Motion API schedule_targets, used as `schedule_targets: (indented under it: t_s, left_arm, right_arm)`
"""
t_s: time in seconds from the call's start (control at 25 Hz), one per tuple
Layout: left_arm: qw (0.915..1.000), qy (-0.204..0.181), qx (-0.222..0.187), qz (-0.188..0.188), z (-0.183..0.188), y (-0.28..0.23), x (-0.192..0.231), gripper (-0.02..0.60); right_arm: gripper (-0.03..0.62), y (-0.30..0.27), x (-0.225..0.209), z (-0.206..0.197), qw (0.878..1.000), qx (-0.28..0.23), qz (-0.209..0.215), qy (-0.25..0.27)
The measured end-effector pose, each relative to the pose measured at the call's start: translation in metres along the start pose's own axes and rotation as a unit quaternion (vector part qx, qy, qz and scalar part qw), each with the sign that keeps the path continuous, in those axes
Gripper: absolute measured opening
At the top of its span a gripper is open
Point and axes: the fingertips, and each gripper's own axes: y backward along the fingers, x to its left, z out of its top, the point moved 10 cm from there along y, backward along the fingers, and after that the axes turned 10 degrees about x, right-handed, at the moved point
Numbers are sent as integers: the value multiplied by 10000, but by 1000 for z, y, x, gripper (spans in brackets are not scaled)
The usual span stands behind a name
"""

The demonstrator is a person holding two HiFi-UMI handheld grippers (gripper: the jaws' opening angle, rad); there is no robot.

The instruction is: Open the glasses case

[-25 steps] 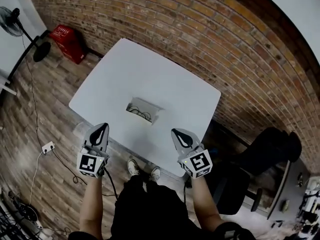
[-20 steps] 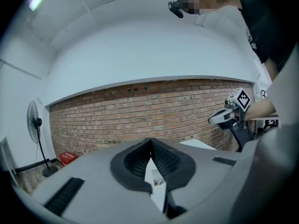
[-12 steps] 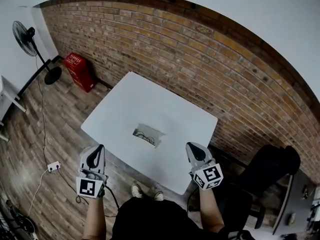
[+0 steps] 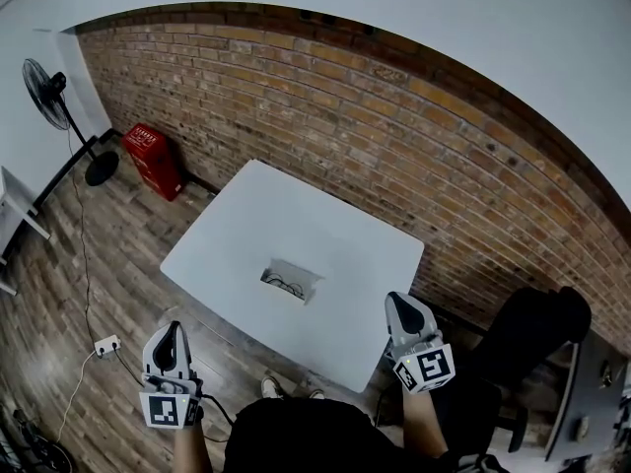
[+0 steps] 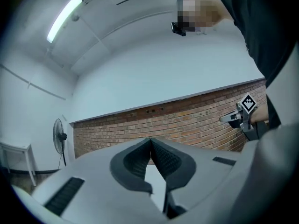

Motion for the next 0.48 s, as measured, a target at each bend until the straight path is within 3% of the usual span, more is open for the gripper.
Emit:
schedule_targets:
  t_s: [0.24,0.48]
  left_arm:
    - [9994,110,-323,55,10,-3,3,8]
    - [9996,119,-250,-72,-1,2,4,8]
  right_arm:
    - [6,5,4,1,9999,-13,-108,39]
    - [5,-1,13,11,9998,-135,-78,146]
